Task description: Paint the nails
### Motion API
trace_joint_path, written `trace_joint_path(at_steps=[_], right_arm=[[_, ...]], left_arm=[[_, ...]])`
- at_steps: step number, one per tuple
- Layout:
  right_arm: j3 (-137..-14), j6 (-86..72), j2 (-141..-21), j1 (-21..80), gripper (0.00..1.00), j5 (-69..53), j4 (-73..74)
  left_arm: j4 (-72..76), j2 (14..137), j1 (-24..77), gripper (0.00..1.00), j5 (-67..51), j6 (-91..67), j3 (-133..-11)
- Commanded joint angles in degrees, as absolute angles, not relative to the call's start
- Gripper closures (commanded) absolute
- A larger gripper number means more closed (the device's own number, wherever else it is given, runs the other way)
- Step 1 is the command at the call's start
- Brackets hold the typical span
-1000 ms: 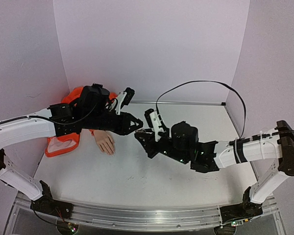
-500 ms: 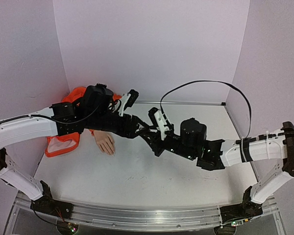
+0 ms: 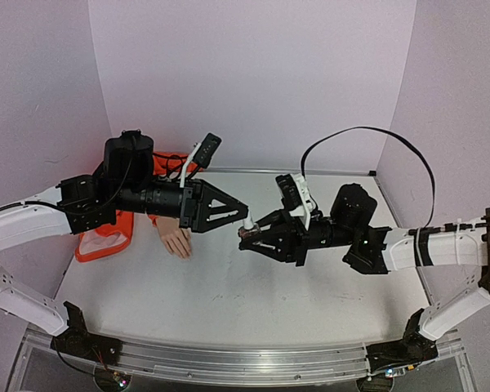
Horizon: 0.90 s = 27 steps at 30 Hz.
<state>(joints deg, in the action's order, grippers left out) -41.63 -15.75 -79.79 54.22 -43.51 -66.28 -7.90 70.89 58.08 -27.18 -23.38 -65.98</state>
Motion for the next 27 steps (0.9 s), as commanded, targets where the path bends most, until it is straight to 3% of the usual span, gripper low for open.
trace_joint_path(at_steps=[1, 6, 15, 21, 24, 27], right_arm=[[-45.3, -20.7, -82.1, 54.2, 1.00, -51.8, -74.6], [-45.7, -21.9, -83.1, 54.2, 1.00, -50.5, -75.6], [-44.4, -21.8, -82.0, 54.2, 1.00, -44.7, -75.8], [-44.3, -19.3, -81.3, 54.2, 1.00, -38.2, -72.4], [-46.7, -15.6, -80.5, 54.8, 1.00, -21.9, -64.2], [-53.9, -6.1, -82.4, 64.5, 1.00, 29.3, -47.7]], left_arm=[[-1.2, 71.4, 58.6, 0.30, -32.0, -25.1, -66.8], [-0.3, 72.1, 59.5, 0.46, -33.2, -25.3, -67.3], [-0.4, 73.2, 61.0, 0.67, -33.2, -23.9, -66.8], [-1.0, 72.9, 61.0, 0.95, -27.5, -23.3, -66.4], [-3.6, 73.7, 61.0, 1.00, -21.6, -23.9, -66.6], [-11.4, 74.9, 61.0, 1.00, -9.6, -25.4, -68.8]])
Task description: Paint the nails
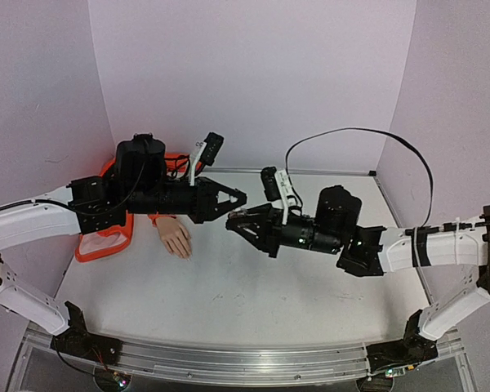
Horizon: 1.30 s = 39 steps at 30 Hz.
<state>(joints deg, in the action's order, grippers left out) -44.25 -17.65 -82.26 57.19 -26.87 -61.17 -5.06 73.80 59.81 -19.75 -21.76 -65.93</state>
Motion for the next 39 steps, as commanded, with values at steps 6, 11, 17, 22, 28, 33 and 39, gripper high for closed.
trace_joint_path(at_steps=[6, 11, 17, 22, 28, 33, 39], right_arm=[[-57.8, 6.9, -88.9, 66.4, 1.00, 43.0, -52.6], [-55.8, 9.1, -87.5, 65.6, 1.00, 17.0, -55.3], [-50.9, 0.8, -82.3, 58.1, 1.00, -13.2, -55.4], [-50.0, -9.8, -81.4, 52.3, 1.00, -35.9, -55.7], [-52.6, -18.1, -84.6, 51.9, 1.00, -50.5, -59.6], [-52.3, -20.7, -85.5, 51.8, 1.00, -51.0, -63.7], [-52.2, -21.6, -85.8, 51.8, 1.00, -49.7, -64.9]], left_arm=[[-16.2, 77.3, 61.0, 1.00, -5.2, -25.6, -71.8], [-16.3, 77.0, 60.9, 0.81, -4.6, -25.0, -72.4], [-14.9, 73.3, 60.6, 0.38, -6.0, -23.4, -71.0], [-9.9, 70.4, 60.1, 0.18, -11.5, -23.3, -67.1], [-6.0, 70.7, 60.2, 0.22, -19.3, -22.9, -66.1], [-1.7, 70.1, 60.2, 0.42, -23.0, -23.6, -65.1], [-1.7, 71.0, 60.2, 0.74, -23.9, -23.9, -65.3]])
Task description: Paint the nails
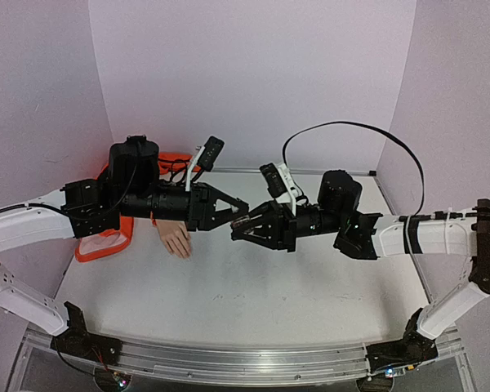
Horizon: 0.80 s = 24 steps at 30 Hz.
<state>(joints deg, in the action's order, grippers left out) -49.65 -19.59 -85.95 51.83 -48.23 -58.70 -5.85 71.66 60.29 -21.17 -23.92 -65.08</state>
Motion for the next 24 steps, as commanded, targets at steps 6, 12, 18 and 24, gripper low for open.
trace_joint_path(at_steps=[6, 12, 18, 24], right_arm=[[-50.9, -17.4, -84.4, 51.9, 1.00, -43.4, -62.5], [-51.5, 1.4, -82.7, 68.0, 1.00, 39.4, -54.0], [-55.9, 6.4, -87.0, 68.4, 1.00, 30.0, -55.1], [-51.7, 6.4, -84.0, 65.9, 1.00, 12.2, -57.3]], left_arm=[[-2.2, 72.1, 60.2, 0.95, -19.8, -25.0, -65.3], [-7.5, 74.2, 60.2, 1.00, -12.3, -25.7, -67.0], [-11.6, 77.1, 60.1, 1.00, -11.6, -24.8, -70.8], [-12.9, 77.0, 59.9, 0.83, -12.4, -24.0, -71.5]])
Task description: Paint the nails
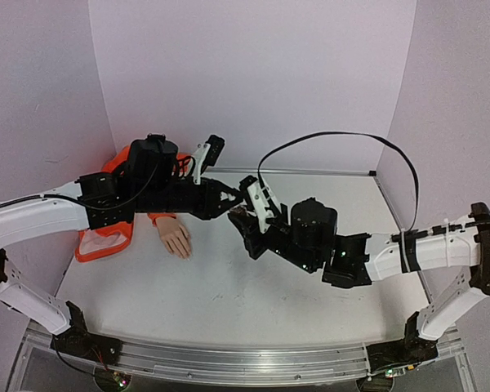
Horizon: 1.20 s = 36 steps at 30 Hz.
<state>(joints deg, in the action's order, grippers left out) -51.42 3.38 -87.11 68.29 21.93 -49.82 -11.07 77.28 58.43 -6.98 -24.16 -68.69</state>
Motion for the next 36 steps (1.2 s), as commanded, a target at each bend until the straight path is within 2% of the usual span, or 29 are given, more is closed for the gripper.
trace_joint_path(at_steps=[1, 8, 11, 14, 19, 23, 31, 36], right_arm=[[-50.7, 6.2, -83.1, 65.3, 1.00, 8.5, -57.2], [-43.9, -1.8, -74.7, 57.6, 1.00, -10.4, -57.5], [-41.8, -4.3, -71.6, 54.2, 1.00, -15.9, -57.4], [-41.6, -8.2, -71.0, 51.5, 1.00, -23.6, -57.7], [-46.8, -13.8, -76.4, 50.9, 1.00, -40.7, -59.4], [-49.0, -20.1, -81.4, 50.9, 1.00, -53.0, -68.0], [-50.1, -23.9, -85.9, 50.9, 1.00, -53.0, -73.9], [-50.7, -24.2, -86.8, 50.8, 1.00, -53.1, -74.2]], left_arm=[[-12.9, 76.8, 59.8, 0.77, -13.0, -23.8, -71.4], [-10.4, 73.8, 58.1, 0.35, -19.1, -23.1, -69.4], [-6.8, 71.0, 56.5, 0.26, -22.7, -24.5, -66.5], [-5.2, 69.9, 56.4, 0.23, -25.3, -24.4, -65.7], [-2.8, 72.5, 56.6, 0.24, -31.7, -24.8, -67.3], [-0.7, 73.0, 56.9, 0.26, -33.1, -25.1, -67.6], [-0.3, 72.6, 57.1, 0.47, -33.7, -25.5, -66.9], [-0.2, 73.5, 57.1, 0.67, -31.9, -25.6, -66.8]])
